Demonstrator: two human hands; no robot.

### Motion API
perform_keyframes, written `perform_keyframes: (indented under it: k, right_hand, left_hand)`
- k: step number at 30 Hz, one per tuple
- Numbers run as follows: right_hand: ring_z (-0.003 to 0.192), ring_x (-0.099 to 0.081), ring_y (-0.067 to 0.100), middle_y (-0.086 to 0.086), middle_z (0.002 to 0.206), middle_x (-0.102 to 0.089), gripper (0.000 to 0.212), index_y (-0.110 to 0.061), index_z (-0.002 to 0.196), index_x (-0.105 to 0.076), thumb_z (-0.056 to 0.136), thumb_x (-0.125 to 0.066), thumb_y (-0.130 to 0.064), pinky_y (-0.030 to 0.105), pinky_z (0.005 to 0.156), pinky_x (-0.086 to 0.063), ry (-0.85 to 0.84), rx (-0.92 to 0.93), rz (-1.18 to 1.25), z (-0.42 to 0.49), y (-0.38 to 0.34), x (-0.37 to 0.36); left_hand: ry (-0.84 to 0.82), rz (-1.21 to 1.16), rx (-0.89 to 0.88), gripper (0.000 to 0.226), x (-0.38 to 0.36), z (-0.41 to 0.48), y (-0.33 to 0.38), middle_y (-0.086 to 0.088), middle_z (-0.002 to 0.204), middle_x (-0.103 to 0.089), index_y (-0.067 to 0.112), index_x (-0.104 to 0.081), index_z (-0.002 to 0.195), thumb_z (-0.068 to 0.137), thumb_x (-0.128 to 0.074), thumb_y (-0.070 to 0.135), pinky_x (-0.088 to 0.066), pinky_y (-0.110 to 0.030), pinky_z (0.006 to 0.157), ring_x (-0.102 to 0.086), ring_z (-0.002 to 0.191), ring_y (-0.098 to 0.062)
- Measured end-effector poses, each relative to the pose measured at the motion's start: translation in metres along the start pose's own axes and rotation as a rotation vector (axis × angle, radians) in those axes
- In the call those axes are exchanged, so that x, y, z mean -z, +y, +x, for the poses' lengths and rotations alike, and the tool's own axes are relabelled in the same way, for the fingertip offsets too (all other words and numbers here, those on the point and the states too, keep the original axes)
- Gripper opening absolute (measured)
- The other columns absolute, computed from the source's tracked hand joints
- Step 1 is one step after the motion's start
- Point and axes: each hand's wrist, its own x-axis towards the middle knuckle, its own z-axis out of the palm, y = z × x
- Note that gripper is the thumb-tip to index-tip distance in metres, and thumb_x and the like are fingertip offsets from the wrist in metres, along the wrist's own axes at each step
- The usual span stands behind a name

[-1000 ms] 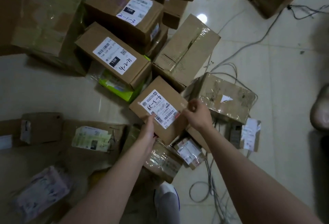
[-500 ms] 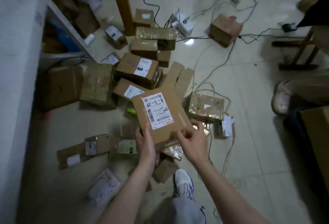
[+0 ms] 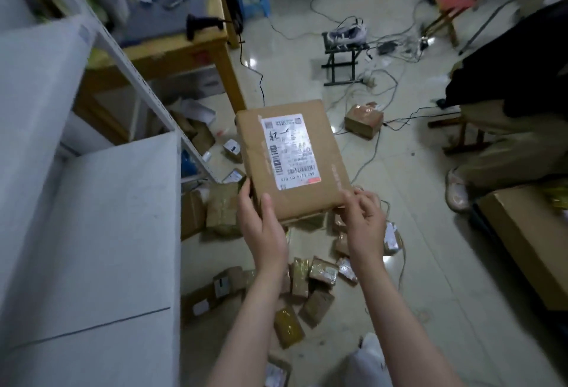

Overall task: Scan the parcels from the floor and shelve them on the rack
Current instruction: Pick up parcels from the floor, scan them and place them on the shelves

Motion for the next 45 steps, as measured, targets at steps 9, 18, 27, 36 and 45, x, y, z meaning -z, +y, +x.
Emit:
perform_keyframes:
  k: [9, 18, 27, 36, 45]
  right_hand:
    - [0.081, -0.068, 0.023, 0.007, 0.103, -0.065, 0.021, -0.029, 0.116, -0.062, 0.095, -0.061, -0.027, 0.027, 0.073, -0.056, -0.143, 0.266, 0.195, -0.006, -0.160, 0.091]
    - [0.093, -0.068, 0.010, 0.006, 0.096, -0.070, 0.066, -0.019, 0.139, -0.055, 0.079, -0.070, -0.043, 0.034, 0.089, -0.057, -0.314, 0.249, 0.195, 0.034, -0.246, 0.136]
    - [0.104, -0.066, 0.023, 0.001, 0.106, -0.072, 0.059, -0.019, 0.110, -0.063, 0.060, -0.080, -0.045, 0.050, 0.091, -0.052, -0.387, -0.010, 0.216, 0.073, -0.206, 0.118]
    - [0.108, -0.067, 0.025, 0.008, 0.127, -0.066, 0.090, -0.021, 0.142, -0.042, 0.062, -0.075, -0.049, 0.050, 0.085, -0.055, -0.450, -0.146, 0.273, 0.131, -0.181, 0.068]
    - [0.093, -0.066, 0.010, -0.003, 0.110, -0.069, 0.077, -0.025, 0.129, -0.055, 0.058, -0.076, -0.047, 0.037, 0.071, -0.054, -0.190, -0.250, 0.238, 0.188, -0.176, 0.077]
  left_hand:
    - [0.051, -0.279, -0.202, 0.051, -0.032, -0.087, 0.123, 0.024, 0.129, -0.051, 0.028, -0.040, 0.145, 0.095, -0.042, 0.038, -0.050, -0.009, 0.082, -0.055, 0.111, 0.015]
    - [0.027, -0.404, -0.337, 0.032, -0.083, -0.108, 0.181, 0.020, 0.133, -0.055, 0.036, -0.044, 0.137, 0.107, -0.036, 0.028, -0.054, -0.022, 0.095, -0.057, 0.121, 0.002]
    - [0.035, -0.279, -0.345, 0.031, -0.090, -0.045, 0.180, 0.009, 0.120, -0.065, 0.034, -0.061, 0.122, 0.098, -0.042, 0.033, -0.055, -0.022, 0.085, -0.062, 0.114, -0.009]
    - [-0.048, -0.218, -0.250, 0.026, -0.104, 0.035, 0.189, 0.016, 0.106, -0.071, 0.034, -0.069, 0.109, 0.090, -0.052, 0.040, -0.055, -0.031, 0.085, -0.064, 0.105, -0.007]
    - [-0.314, -0.049, 0.035, 0.069, -0.169, 0.067, 0.184, 0.010, 0.118, -0.059, 0.029, -0.052, 0.134, 0.072, -0.061, 0.059, -0.053, -0.034, 0.091, -0.057, 0.111, -0.012]
